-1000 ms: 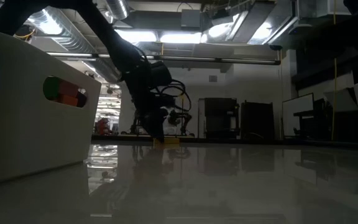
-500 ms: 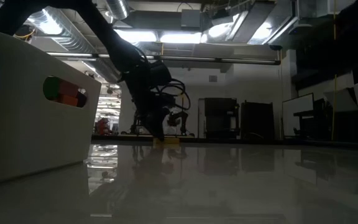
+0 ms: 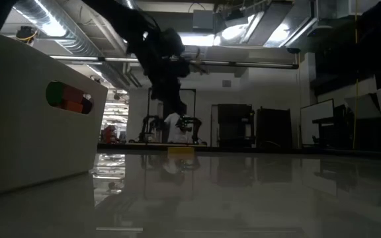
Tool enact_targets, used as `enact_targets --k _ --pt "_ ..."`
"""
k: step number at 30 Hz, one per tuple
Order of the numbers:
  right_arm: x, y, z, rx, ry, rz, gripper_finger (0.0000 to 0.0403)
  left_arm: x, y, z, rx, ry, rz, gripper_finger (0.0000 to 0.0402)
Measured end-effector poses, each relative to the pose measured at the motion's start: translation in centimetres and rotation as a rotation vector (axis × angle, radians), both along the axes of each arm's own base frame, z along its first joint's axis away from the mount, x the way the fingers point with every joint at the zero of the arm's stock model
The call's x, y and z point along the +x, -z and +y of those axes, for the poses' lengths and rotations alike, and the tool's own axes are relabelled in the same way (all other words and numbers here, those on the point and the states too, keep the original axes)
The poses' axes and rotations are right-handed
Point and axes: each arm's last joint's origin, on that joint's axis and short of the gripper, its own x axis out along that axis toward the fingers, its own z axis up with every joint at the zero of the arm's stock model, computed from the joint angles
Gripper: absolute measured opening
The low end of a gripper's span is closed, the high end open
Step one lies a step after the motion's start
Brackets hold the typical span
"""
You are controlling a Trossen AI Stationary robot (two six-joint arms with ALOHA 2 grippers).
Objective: Sort blocks by size
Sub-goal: Put the rectangular yellow block into the white bin
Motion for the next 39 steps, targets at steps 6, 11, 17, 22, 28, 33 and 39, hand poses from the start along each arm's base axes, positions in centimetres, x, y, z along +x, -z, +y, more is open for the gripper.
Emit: enact_targets --k 6,11,17,22,28,33,39 --pt "0.0 0.0 0.0 0.002 -0.009 0.002 0.0214 1.2 -0.5 -0.7 0.069 -0.014 -0.076 0.0038" --pt "0.0 0.0 0.2 0.012 -0.058 0.004 0.0214 2.1 1.6 -0.4 0.141 -0.098 -0.006 0.0112" --pt "0.1 0.1 0.2 0.015 -0.075 0.001 0.0214 2.5 4.2 0.2 0.121 -0.135 0.063 0.0186" --pt "0.6 1.8 0.3 0.013 -0.068 0.0 0.0214 2.8 6.2 0.4 0.099 -0.136 0.109 0.0204" --pt "0.9 2.5 0.3 0.01 -0.032 -0.025 0.0214 3.1 7.7 0.6 0.088 -0.133 0.126 0.0205" --pt "0.9 2.5 0.3 0.015 -0.032 -0.022 0.0214 2.8 8.3 1.3 0.083 -0.152 0.144 0.0205" --pt "0.9 2.6 0.4 0.025 -0.059 -0.012 0.0214 2.2 8.3 2.3 0.059 -0.224 0.134 0.0205"
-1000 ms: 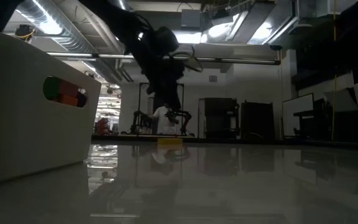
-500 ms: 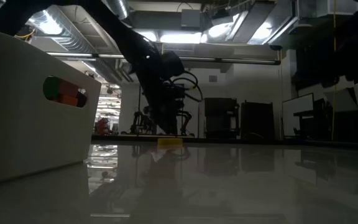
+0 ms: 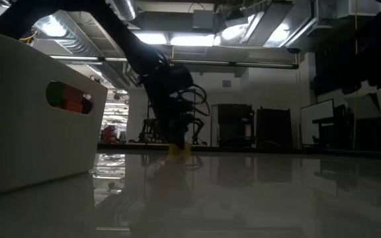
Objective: Sort blocks by size
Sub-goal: Put the rectangular yellow block into the white bin
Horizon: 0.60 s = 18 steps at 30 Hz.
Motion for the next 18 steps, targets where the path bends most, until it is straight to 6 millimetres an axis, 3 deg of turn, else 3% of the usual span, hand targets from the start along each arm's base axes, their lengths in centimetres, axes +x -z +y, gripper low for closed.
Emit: enact_targets --k 7,11,15,18 --pt "0.0 0.03 0.07 0.019 -0.023 0.001 0.0214 -0.17 0.81 0.24 -0.018 -0.001 0.028 0.0188" --pt "-0.01 0.08 0.07 0.016 -0.023 0.008 0.0214 -0.08 0.98 0.1 -0.03 0.01 0.029 0.0129" --pt "0.01 0.16 0.07 0.016 -0.022 0.008 0.0214 0.09 0.98 -0.18 -0.034 0.03 0.028 0.0044" --pt "0.07 0.12 0.09 0.017 -0.023 -0.007 0.0214 0.19 0.45 -0.46 -0.053 0.014 0.015 0.0037"
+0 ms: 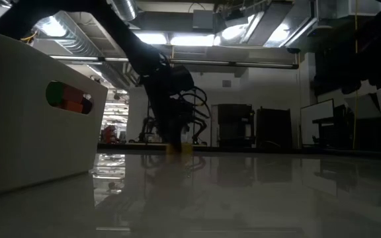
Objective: Sort blocks by size
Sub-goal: Put the rectangular yellow block into the white bin
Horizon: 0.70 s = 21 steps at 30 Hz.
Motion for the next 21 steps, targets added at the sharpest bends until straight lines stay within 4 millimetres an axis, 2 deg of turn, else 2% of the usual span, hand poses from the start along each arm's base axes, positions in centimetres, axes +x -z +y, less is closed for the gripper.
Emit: enact_targets --k 3,7,15,21 --pt "0.0 0.0 0.0 0.0 0.0 0.001 0.0214 0.2 -1.7 -0.7 -0.041 0.039 -0.017 0.0037" --pt "0.0 0.0 0.0 0.0 0.0 0.001 0.0214 -0.1 -5.8 -2.5 -0.093 0.124 -0.013 0.0038" --pt "0.2 -0.5 0.1 -0.022 -0.027 -0.074 0.0214 -3.5 -11.9 -8.9 -0.185 0.254 0.126 0.0038" --pt "0.2 -0.9 0.3 -0.06 -0.113 -0.103 0.0214 -6.1 -15.2 -13.9 -0.23 0.3 0.189 0.0038"
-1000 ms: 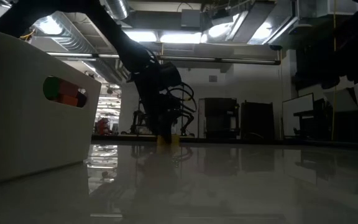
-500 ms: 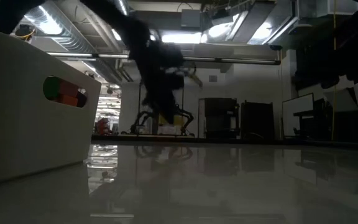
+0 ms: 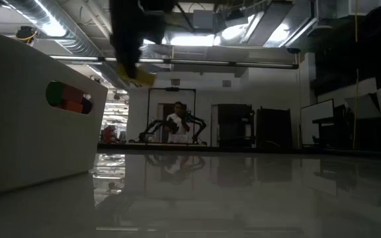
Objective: Sort blocks by size
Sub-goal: Put the rectangular yellow block into the white bin
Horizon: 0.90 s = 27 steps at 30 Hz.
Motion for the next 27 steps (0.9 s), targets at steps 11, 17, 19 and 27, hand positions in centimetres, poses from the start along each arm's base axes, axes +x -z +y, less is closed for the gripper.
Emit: enact_targets --k 11,17,19,27 --pt "0.0 0.3 0.7 0.0 -0.254 0.006 0.0214 -2.3 -0.3 -9.2 -0.068 -0.064 0.147 0.0038" --pt "0.2 1.3 0.8 0.003 -0.252 -0.002 0.0214 -3.8 1.1 -14.9 -0.106 -0.108 0.227 0.004" --pt "0.2 1.3 0.8 0.001 -0.254 -0.003 0.0214 -4.5 1.2 -16.8 -0.109 -0.136 0.238 0.004" --pt "0.2 1.3 0.8 0.0 -0.254 0.001 0.0214 -6.8 1.2 -23.7 -0.163 -0.219 0.148 0.0044"
